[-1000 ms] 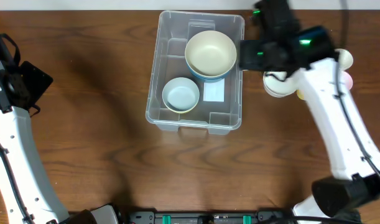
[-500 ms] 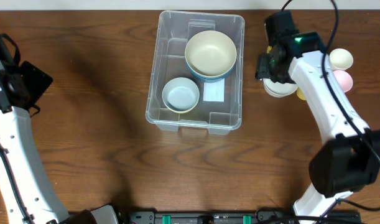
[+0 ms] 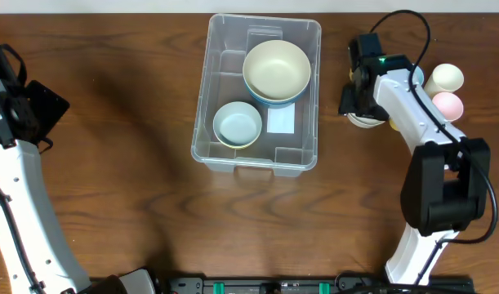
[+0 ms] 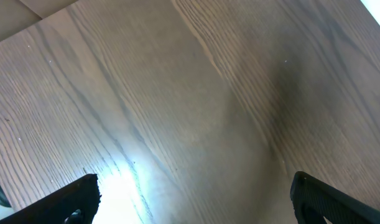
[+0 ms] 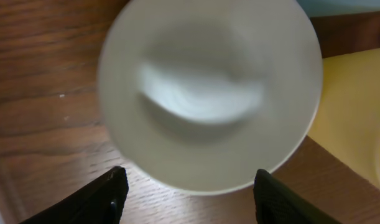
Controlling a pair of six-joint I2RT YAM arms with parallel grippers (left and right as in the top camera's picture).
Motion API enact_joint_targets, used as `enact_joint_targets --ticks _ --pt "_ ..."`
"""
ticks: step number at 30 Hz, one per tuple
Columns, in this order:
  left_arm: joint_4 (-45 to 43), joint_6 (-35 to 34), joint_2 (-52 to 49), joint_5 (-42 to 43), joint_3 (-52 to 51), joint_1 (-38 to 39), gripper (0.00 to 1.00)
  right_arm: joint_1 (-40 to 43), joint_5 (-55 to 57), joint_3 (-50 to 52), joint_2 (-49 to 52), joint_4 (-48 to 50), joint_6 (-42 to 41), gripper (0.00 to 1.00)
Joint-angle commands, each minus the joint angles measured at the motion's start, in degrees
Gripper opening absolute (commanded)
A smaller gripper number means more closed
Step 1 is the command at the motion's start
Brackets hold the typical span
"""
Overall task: Pack container
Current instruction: 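Move the right gripper to the white bowl and grasp its rim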
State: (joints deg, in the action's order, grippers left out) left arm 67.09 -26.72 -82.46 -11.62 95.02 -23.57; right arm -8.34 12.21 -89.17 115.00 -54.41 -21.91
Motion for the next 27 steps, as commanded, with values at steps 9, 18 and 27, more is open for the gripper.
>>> enact_joint_targets --ticks 9,18,27 --pt "0.17 0.74 -0.07 -0.66 0.79 -0.26 0.98 0.50 -4.31 0.48 3.02 1.14 4.90 0.64" --pt "0.17 0.74 -0.07 -0.66 0.79 -0.26 0.98 0.17 -0.26 0.50 3.10 2.51 6.62 0.60" --pt "0.17 0.74 -0.07 -0.66 0.79 -0.26 0.98 -0.57 -0.63 1.14 3.23 5.38 8.94 0.52"
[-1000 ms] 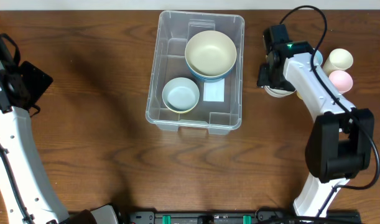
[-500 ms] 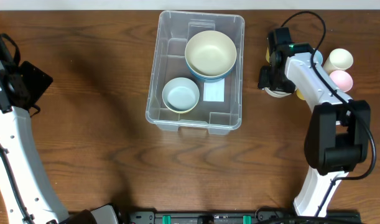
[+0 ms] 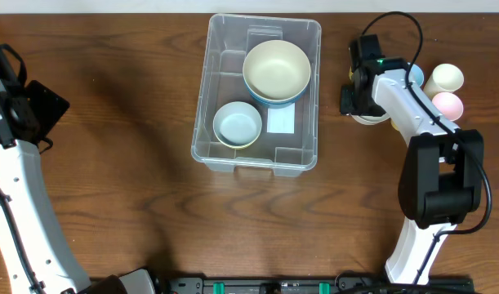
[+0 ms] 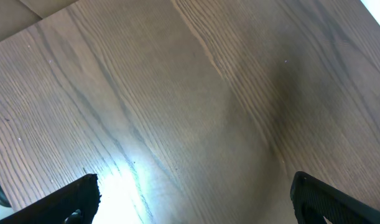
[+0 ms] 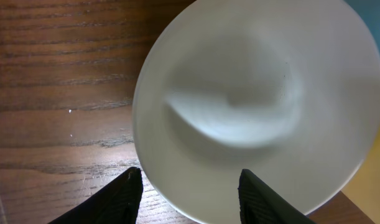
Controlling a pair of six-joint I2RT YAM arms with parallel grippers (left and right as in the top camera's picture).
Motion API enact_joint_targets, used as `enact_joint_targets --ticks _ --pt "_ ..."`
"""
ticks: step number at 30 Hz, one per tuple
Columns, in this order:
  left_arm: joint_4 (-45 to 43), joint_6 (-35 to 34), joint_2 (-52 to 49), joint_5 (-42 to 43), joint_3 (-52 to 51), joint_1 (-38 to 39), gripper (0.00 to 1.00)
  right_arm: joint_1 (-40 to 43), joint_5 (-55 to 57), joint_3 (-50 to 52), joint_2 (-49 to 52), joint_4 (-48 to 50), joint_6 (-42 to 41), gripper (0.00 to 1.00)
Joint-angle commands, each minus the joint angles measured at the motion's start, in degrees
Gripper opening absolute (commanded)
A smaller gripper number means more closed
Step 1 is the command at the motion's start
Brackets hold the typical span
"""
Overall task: Pack container
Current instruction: 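Move the right gripper to the white bowl and grasp its rim, then carry the white bowl into the bin and stack it on the pale blue bowl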
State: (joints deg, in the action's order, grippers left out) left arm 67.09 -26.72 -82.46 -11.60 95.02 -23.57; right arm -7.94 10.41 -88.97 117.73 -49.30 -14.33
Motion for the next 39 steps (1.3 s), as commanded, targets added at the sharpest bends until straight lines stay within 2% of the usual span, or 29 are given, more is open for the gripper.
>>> enact_joint_targets --ticks 1,8,14,20,23,29,35,39 --pt "0.17 0.74 -0.07 -0.68 0.79 -0.26 0.98 -1.11 1.16 1.11 0.52 0.35 1.38 0.52" --pt "0.17 0.74 -0.07 -0.68 0.79 -0.26 0.98 -2.19 1.86 3.63 0.52 3.21 4.61 0.56" --pt "0.17 0.74 -0.07 -0.68 0.79 -0.26 0.98 -1.81 1.86 4.37 0.52 4.68 4.52 0.46" --pt "0.15 0.74 -0.07 -0.68 0.79 -0.26 0.98 -0.83 1.86 4.37 0.52 5.42 3.67 0.32" --pt "0.15 0.74 -0.07 -0.68 0.79 -0.26 0.98 -0.76 2.49 4.37 0.52 5.44 3.67 0.28" --pt "0.17 0.74 -0.07 -0.68 0.79 -0.26 0.98 -0.79 2.97 4.37 2.01 5.38 3.67 0.26" --pt "0.17 0.74 -0.07 -0.68 0.79 -0.26 0.98 -0.92 3.02 4.37 3.93 5.09 3.65 0.09" --pt "0.17 0.74 -0.07 -0.68 0.79 -0.26 0.98 -1.11 3.13 4.15 3.43 5.11 3.65 0.04"
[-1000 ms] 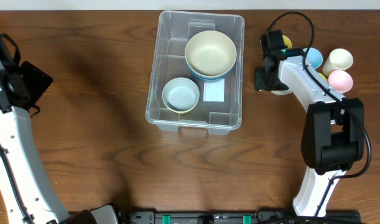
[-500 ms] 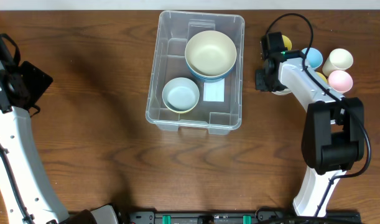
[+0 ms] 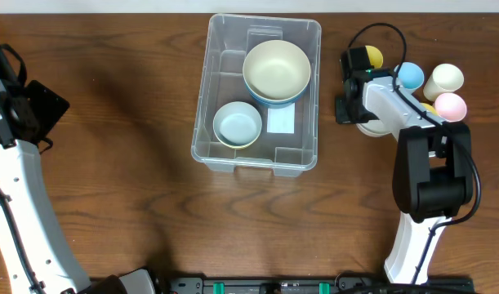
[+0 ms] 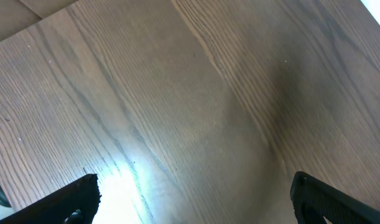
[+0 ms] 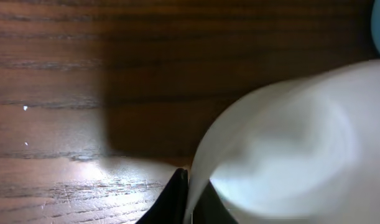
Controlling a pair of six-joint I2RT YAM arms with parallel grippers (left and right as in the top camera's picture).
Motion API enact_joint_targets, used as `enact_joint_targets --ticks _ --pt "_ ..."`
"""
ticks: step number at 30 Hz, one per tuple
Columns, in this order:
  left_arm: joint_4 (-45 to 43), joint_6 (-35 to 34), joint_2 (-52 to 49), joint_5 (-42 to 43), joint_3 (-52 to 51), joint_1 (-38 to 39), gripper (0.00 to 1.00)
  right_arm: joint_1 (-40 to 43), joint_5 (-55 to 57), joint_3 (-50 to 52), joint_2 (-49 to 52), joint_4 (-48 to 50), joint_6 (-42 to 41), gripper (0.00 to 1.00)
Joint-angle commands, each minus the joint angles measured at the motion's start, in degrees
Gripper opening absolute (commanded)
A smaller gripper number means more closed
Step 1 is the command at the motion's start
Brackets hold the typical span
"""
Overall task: Pack container
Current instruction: 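Carry the white bowl into the bin and stack it on the pale blue bowl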
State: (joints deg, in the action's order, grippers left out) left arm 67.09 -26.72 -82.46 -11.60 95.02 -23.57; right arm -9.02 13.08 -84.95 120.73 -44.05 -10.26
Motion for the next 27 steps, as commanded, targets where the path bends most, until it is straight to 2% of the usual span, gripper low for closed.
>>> enact_joint_targets --ticks 1,8,16,22,27 --pt "0.17 0.74 -0.07 -0.68 0.79 -0.26 0.98 -0.07 0.46 0.13 0.24 -0.13 -0.42 0.03" --pt "0.17 0.74 -0.07 -0.68 0.79 -0.26 0.98 -0.17 0.42 -0.85 -3.19 -1.46 -0.57 0.01" --pt "0.17 0.74 -0.07 -0.68 0.79 -0.26 0.98 -4.44 0.42 -6.08 -12.52 -5.99 -1.03 0.01" --pt "0.17 0.74 -0.07 -0.68 0.79 -0.26 0.98 -12.44 -0.24 -13.09 -18.16 -11.58 -0.20 0.01" --pt "0.15 0.74 -0.07 -0.68 0.79 -0.26 0.98 -21.11 -2.38 -17.35 -19.04 -11.82 2.27 0.01"
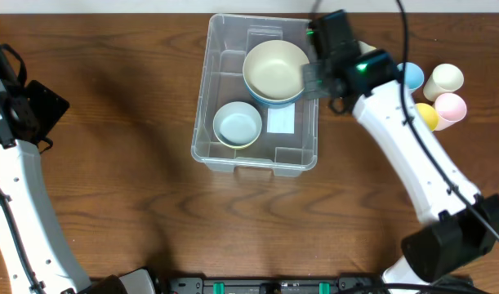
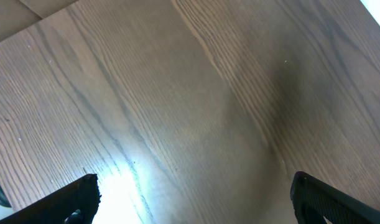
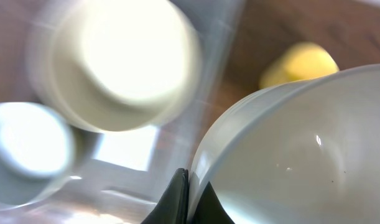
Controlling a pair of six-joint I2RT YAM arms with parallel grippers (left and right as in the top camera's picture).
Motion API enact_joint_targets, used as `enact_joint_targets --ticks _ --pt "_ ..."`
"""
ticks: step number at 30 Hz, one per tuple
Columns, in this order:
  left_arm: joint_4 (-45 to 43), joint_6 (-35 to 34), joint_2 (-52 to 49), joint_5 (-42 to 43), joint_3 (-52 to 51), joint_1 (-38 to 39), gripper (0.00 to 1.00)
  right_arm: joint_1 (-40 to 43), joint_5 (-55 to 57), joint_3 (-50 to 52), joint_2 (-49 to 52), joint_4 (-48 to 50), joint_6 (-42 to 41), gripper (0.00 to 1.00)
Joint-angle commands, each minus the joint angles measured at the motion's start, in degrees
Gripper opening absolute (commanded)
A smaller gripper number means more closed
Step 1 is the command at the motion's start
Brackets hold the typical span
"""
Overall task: Pack container
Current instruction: 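Carry the white bowl into the bin and stack it on the pale blue bowl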
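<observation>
The clear plastic container (image 1: pixel 224 151) stands at the table's far middle. In it are a large cream bowl (image 1: pixel 276 69) stacked on a blue one, and a small pale blue bowl (image 1: pixel 237 124). My right gripper (image 3: pixel 190 186) is shut on the rim of a white bowl (image 3: pixel 301 149), which it holds in the air by the container's right wall (image 3: pixel 208 106). Overhead, the right gripper (image 1: pixel 318 80) hangs over that wall and the arm hides the white bowl. Far to the left, my left gripper (image 2: pixel 196 205) is open over bare wood.
Four cups stand at the back right: blue (image 1: pixel 410 75), cream (image 1: pixel 445 77), pink (image 1: pixel 451 106) and yellow (image 1: pixel 426 116). The left arm (image 1: pixel 33 110) stays by the table's left edge. A white label lies on the container floor (image 1: pixel 280 120).
My right gripper, shut on the white bowl's rim on the table beside the cups, now holds the bowl raised at the container's right wall. The left arm has not moved.
My right gripper was open above the white bowl next to the cups, then lower and closer over it. Then it was shut on the bowl's left rim. Now the bowl is off the table and at the container. The left gripper stayed open throughout.
</observation>
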State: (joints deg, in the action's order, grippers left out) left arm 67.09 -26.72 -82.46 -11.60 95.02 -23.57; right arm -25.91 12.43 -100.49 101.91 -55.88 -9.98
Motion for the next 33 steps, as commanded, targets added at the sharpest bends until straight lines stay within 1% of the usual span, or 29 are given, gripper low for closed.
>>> enact_joint_targets --ticks 1,6,11,14,18,27,28,29,30,31,33 --pt "0.17 0.74 -0.07 -0.68 0.79 -0.26 0.98 -5.75 -2.62 -1.84 -0.22 0.68 2.67 0.01" --pt "0.17 0.74 -0.07 -0.68 0.79 -0.26 0.98 -12.94 -4.20 -1.81 2.32 3.23 4.00 0.01" --pt "0.17 0.74 -0.07 -0.68 0.79 -0.26 0.98 -17.62 -6.47 -1.81 8.39 4.44 6.54 0.01" --pt "0.17 0.74 -0.07 -0.68 0.79 -0.26 0.98 -18.93 -7.41 -1.81 11.58 4.66 6.86 0.01" --pt "0.15 0.74 -0.07 -0.68 0.79 -0.26 0.98 -20.24 -12.04 -1.81 14.47 5.57 7.93 0.01" --pt "0.15 0.74 -0.07 -0.68 0.79 -0.26 0.98 -21.20 -12.04 -1.81 15.23 7.17 8.00 0.02" --pt "0.17 0.74 -0.07 -0.68 0.79 -0.26 0.98 -21.20 -12.07 -1.81 15.23 6.88 8.31 0.08" --pt "0.17 0.74 -0.07 -0.68 0.79 -0.26 0.98 -21.20 -12.02 -1.84 15.21 6.40 8.39 0.28" --pt "0.17 0.74 -0.07 -0.68 0.79 -0.26 0.98 -21.20 -11.98 -1.84 15.19 6.21 8.52 0.34" --pt "0.15 0.74 -0.07 -0.68 0.79 -0.26 0.98 -21.20 -12.00 -1.84 14.93 5.77 8.85 0.38" --pt "0.15 0.74 -0.07 -0.68 0.79 -0.26 0.98 -21.18 -11.34 -1.86 14.01 5.29 8.81 0.38"
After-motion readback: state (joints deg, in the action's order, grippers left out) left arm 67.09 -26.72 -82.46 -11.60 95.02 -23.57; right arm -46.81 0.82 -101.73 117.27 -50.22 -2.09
